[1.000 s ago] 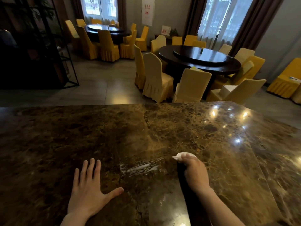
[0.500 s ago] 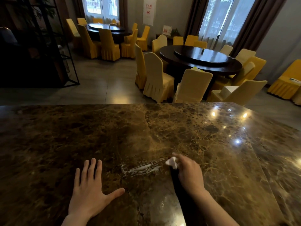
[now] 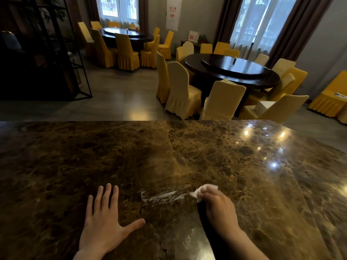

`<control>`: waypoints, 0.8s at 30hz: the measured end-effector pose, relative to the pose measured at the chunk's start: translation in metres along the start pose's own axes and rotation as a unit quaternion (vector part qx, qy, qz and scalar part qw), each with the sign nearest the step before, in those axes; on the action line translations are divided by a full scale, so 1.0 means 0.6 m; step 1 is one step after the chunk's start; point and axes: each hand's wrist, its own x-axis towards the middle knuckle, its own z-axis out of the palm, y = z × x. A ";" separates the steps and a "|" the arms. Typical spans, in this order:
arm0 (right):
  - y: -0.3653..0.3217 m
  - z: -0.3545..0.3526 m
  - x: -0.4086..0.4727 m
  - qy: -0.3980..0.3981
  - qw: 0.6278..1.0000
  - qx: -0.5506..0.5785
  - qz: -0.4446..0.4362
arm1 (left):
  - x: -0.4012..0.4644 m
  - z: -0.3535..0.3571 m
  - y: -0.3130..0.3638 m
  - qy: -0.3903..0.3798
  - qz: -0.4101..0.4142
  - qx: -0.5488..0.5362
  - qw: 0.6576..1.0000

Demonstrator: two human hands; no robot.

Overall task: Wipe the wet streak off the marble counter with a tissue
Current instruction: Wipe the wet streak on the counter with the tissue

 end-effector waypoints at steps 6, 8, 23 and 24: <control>-0.066 0.028 0.047 -0.027 0.998 0.048 -0.013 | 0.000 -0.003 0.001 -0.013 -0.004 0.003 1.000; -0.093 0.037 0.028 -0.058 0.993 0.089 -0.057 | -0.001 -0.004 0.002 -0.014 -0.003 0.004 1.000; -0.077 0.034 0.072 -0.012 0.999 -0.012 0.033 | -0.001 -0.007 0.002 -0.023 -0.003 0.004 1.000; -0.086 0.039 0.062 -0.028 0.999 -0.012 0.014 | -0.001 -0.006 0.003 -0.023 -0.002 0.003 1.000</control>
